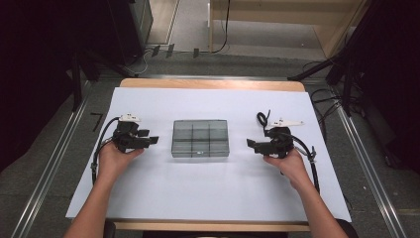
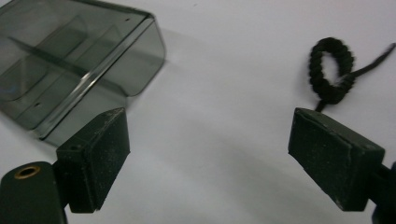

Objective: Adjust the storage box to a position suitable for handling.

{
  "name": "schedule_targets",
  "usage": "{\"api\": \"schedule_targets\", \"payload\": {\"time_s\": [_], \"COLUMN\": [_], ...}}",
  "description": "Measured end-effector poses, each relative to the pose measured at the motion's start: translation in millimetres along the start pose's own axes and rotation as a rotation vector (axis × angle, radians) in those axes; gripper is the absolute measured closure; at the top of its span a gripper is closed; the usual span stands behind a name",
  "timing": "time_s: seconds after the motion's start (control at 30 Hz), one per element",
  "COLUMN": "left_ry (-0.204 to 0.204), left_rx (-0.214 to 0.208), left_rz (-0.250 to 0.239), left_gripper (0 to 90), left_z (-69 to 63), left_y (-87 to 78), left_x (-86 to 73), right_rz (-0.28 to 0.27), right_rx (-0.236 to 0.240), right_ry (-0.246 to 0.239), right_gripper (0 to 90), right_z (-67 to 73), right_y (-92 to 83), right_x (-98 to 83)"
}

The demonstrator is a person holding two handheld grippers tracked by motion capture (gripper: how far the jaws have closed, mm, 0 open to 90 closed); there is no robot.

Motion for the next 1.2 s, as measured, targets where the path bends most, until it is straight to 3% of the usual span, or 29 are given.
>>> {"api": "schedule_targets", "payload": {"time_s": [0.07,0.23,0.43,0.6,0.73,1.2], "left_ry": [0.005,0.018,-0.026,-0.021,-0.032,-0.045], "left_rx": [-0.014,-0.018,-0.016,-0.021,-0.045,-0.087], "left_rz": [-0.004,0.017,-0.004,-0.007,-0.012,-0.023], "left_gripper": [48.4,50.2,42.4,41.0,41.2,41.6], "left_z": [-3.8,-9.0,-10.7,-11.9,-14.5,-23.8], "left_y": [1.8,5.9,8.7,9.2,9.5,5.9], "left_x": [1.5,1.9,2.6,2.5,4.9,9.8], "right_rz": [0.006,-0.008,-0.008,-0.019,-0.005,-0.037], "right_rx": [0.032,0.014,0.011,-0.005,-0.011,0.007], "right_ry": [0.005,-0.018,-0.023,-0.024,-0.031,-0.032], "right_gripper": [13.4,17.1,26.4,31.4,34.1,38.0], "right_z": [3.1,5.4,8.5,7.7,9.6,17.4], "right_y": [-1.5,-2.2,-2.7,-5.0,-3.9,-12.3], "right_x": [-0.5,-0.2,-0.2,0.5,-1.0,0.1]}}
Point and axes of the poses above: each handheld gripper's, and its own axes: y roughly forward along the jaws, x roughly out of its top, z roughly to its left, the point moved 5 cm from there along y, roughly forward along the jaws, and after that the axes turned 13 degrees about -x, right-handed, at the moved point
